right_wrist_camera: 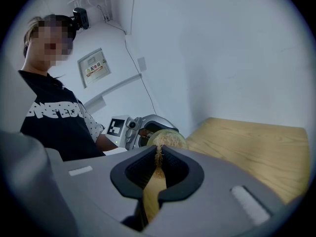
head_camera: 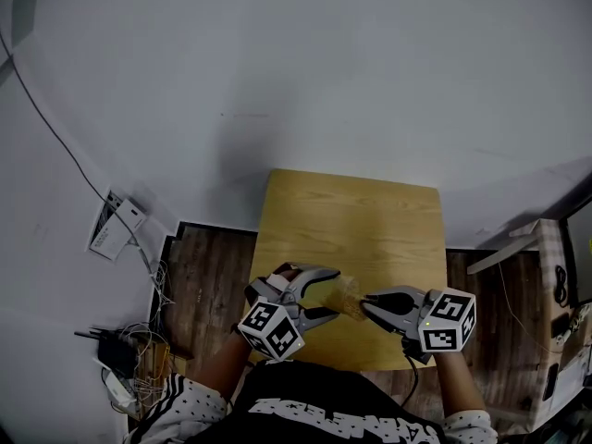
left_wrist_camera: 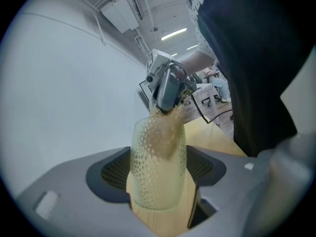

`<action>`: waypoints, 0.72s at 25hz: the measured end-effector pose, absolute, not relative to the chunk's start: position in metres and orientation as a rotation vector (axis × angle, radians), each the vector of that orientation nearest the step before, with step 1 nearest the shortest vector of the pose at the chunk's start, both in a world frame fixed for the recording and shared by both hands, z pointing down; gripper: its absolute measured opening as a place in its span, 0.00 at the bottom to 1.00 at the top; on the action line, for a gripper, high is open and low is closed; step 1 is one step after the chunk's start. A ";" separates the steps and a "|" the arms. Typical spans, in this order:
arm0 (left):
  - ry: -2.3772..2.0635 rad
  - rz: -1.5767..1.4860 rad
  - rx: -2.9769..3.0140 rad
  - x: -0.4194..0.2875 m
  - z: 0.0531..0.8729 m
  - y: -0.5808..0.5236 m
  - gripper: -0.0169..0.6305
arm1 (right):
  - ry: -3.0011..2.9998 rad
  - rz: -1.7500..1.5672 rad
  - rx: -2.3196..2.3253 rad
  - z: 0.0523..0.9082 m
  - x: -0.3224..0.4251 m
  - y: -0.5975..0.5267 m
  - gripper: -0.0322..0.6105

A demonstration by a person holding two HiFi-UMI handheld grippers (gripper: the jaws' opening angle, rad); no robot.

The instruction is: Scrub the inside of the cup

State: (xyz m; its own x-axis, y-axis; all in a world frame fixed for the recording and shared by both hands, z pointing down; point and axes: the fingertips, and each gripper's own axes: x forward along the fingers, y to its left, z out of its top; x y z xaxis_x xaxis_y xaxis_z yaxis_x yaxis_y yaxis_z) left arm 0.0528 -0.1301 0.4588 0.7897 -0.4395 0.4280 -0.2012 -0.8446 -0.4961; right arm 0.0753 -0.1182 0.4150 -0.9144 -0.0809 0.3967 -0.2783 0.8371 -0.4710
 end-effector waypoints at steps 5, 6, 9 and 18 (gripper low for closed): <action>0.491 -0.718 -2.592 0.056 0.464 -0.137 0.56 | -2.659 0.749 0.341 0.412 0.086 -0.122 0.11; 0.491 -0.710 -2.602 0.057 0.465 -0.138 0.56 | -2.662 0.751 0.360 0.412 0.088 -0.122 0.11; 0.493 -0.689 -2.622 0.058 0.468 -0.142 0.56 | -2.669 0.763 0.427 0.413 0.095 -0.126 0.11; 0.522 -0.606 -2.697 0.062 0.474 -0.155 0.56 | -2.679 0.764 0.602 0.407 0.114 -0.135 0.11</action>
